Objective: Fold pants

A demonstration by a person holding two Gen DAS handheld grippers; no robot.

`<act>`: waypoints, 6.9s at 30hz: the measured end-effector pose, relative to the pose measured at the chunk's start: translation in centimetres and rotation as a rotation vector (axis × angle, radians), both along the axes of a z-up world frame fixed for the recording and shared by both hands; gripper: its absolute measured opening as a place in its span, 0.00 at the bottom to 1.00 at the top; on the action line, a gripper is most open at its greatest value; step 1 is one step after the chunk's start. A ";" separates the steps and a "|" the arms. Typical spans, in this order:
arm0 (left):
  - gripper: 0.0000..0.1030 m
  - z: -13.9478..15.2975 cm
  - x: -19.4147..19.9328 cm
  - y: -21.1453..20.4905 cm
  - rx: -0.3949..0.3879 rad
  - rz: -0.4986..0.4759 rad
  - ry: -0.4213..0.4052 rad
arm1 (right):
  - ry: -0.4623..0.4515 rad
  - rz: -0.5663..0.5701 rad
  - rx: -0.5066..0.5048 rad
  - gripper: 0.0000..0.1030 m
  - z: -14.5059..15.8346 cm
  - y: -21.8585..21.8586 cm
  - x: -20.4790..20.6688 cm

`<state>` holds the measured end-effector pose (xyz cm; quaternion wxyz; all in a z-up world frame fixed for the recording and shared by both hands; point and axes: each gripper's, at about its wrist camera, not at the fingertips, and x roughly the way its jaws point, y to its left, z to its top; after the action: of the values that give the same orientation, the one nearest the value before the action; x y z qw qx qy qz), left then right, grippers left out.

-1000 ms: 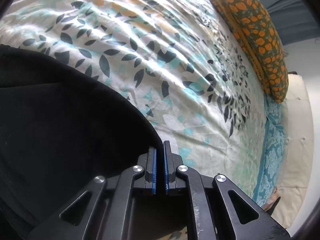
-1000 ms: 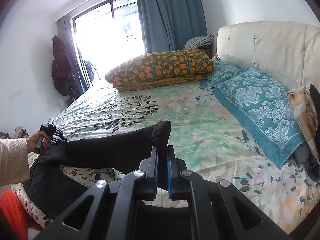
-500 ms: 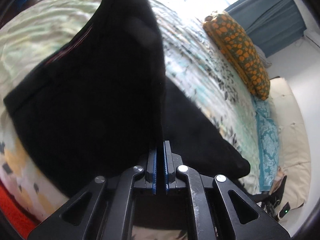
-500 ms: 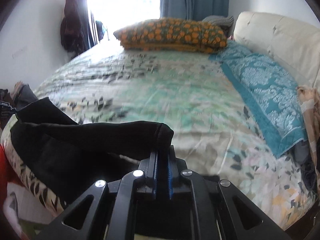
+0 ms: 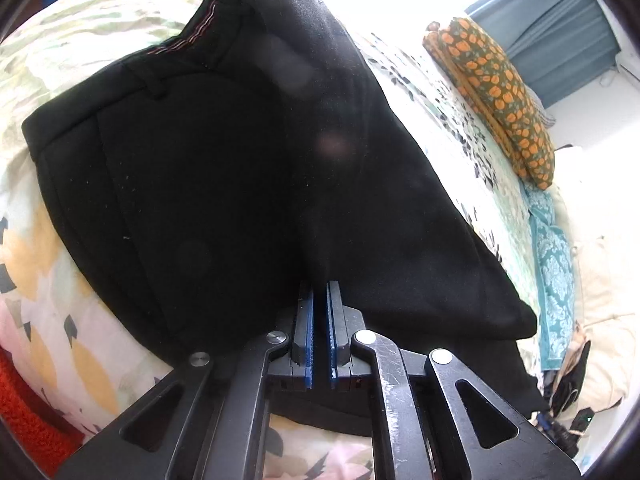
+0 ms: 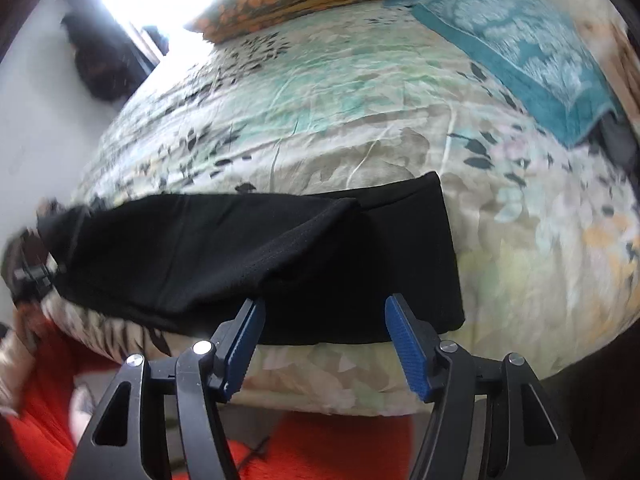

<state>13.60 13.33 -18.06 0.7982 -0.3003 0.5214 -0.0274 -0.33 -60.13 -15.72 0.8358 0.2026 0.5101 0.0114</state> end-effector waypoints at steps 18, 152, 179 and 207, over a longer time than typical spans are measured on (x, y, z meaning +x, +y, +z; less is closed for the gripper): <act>0.04 -0.1 -1.4 0.6 0.016 -0.012 0.003 | 0.179 -0.111 0.126 0.22 -5.2 2.6 3.9; 0.83 0.3 -1.9 -4.8 0.595 -0.192 -0.075 | -0.115 0.012 -0.220 0.82 -3.6 20.9 3.0; 0.83 2.4 -5.8 2.4 0.523 0.065 -0.191 | -0.128 0.086 -0.268 0.99 -3.8 23.9 1.8; 0.88 -1.0 -4.0 -5.4 0.665 -0.247 -0.125 | -0.043 -0.022 -0.236 1.00 -5.6 21.7 3.2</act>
<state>9.59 7.90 -19.05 0.8732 0.0435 0.4845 0.0292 2.85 -38.38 -21.32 0.8646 0.1083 0.4877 -0.0537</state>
